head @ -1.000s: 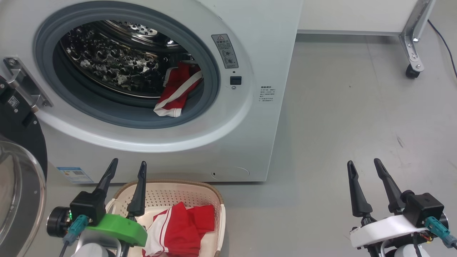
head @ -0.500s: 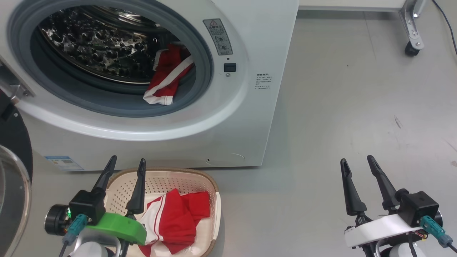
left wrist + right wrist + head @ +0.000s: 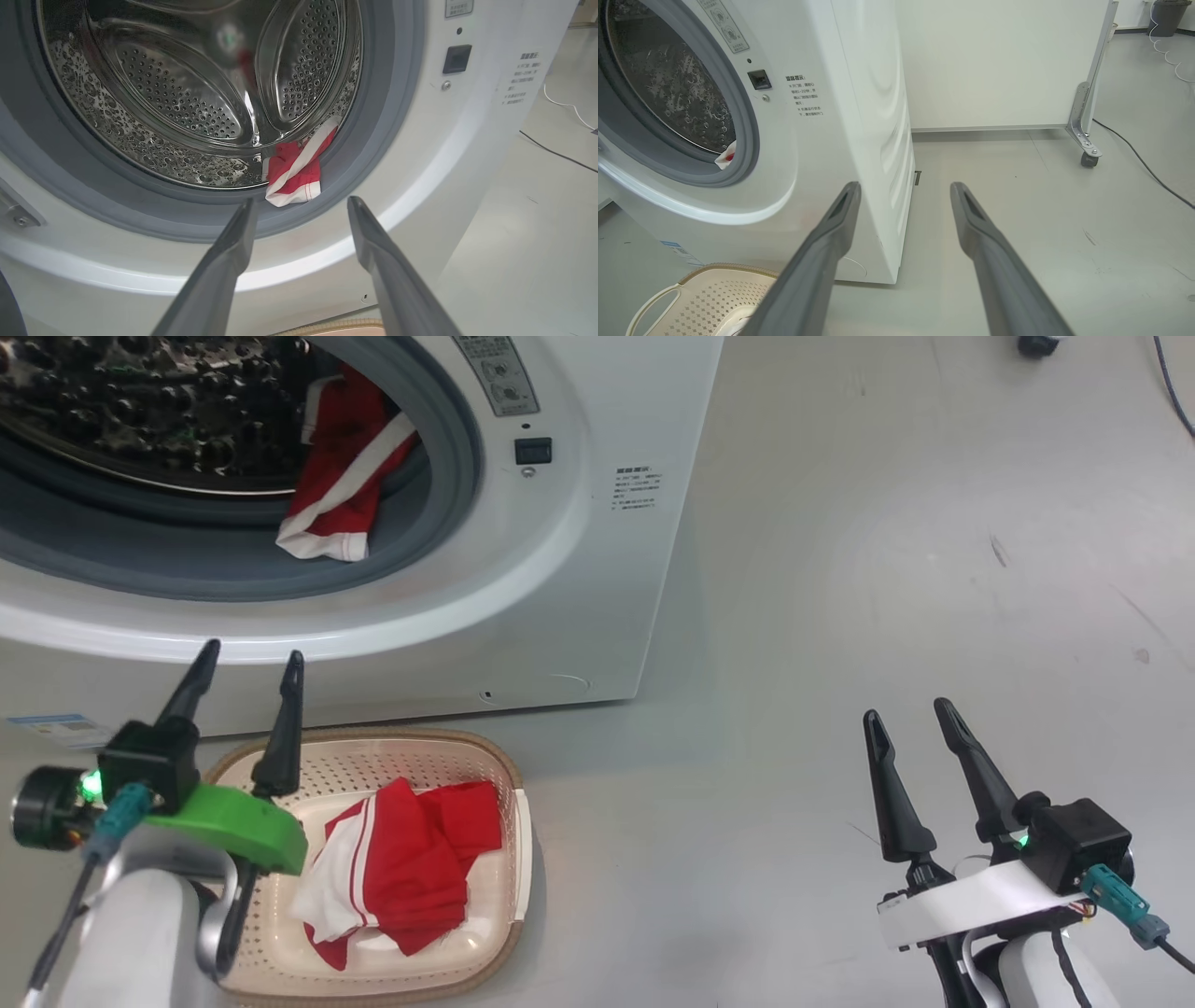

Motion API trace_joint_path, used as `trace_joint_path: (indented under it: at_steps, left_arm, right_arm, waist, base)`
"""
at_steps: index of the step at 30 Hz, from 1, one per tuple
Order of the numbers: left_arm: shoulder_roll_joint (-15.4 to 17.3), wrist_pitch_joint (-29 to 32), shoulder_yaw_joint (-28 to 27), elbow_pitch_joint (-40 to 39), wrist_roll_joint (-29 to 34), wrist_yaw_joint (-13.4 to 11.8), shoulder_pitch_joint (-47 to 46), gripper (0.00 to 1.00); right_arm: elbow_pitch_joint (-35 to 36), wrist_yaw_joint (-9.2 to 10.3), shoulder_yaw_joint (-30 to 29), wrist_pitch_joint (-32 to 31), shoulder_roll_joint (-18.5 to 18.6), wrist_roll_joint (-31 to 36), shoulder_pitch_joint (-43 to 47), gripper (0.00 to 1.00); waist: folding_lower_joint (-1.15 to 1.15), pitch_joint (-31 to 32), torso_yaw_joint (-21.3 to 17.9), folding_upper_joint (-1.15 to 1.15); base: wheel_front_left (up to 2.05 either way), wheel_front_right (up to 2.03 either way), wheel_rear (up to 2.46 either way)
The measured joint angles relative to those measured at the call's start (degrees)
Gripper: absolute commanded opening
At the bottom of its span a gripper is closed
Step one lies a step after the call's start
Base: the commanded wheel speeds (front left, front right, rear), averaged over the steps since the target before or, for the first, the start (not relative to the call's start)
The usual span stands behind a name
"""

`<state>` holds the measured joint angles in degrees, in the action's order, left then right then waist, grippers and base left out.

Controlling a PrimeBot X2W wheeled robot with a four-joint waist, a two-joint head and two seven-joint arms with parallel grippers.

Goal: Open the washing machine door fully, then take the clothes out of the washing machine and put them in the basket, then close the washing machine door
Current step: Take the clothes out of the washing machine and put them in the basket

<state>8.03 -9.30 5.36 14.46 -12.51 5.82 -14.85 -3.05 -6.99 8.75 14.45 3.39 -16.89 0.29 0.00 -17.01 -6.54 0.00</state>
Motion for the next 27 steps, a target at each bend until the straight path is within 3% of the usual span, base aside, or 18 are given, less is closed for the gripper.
trace_joint_path:
  at_steps: [10,17,27]
  left_arm:
    - [2.9,8.3,-4.0,3.9,-3.0,0.0,-9.2,1.0]
    - [6.2,14.0,-4.9,7.6,-3.4,0.0,-14.2,1.0]
    - [8.4,19.8,-5.3,12.2,-4.0,0.1,-19.6,1.0]
  right_arm:
    - [-0.1,0.0,1.7,0.0,-0.2,-0.7,-2.9,1.0]
    - [-0.8,0.0,2.7,0.0,-0.6,-1.2,-4.2,1.0]
    - [-1.2,0.0,3.1,0.0,-0.8,-1.7,-4.9,1.0]
  waist:
    - [0.0,-4.6,-5.4,0.0]
    - [0.0,-6.8,-9.1,0.0]
    - [0.0,-9.0,-12.8,0.0]
  base:
    - [0.0,0.0,0.0]
    - [0.0,0.0,0.0]
    - [0.0,0.0,0.0]
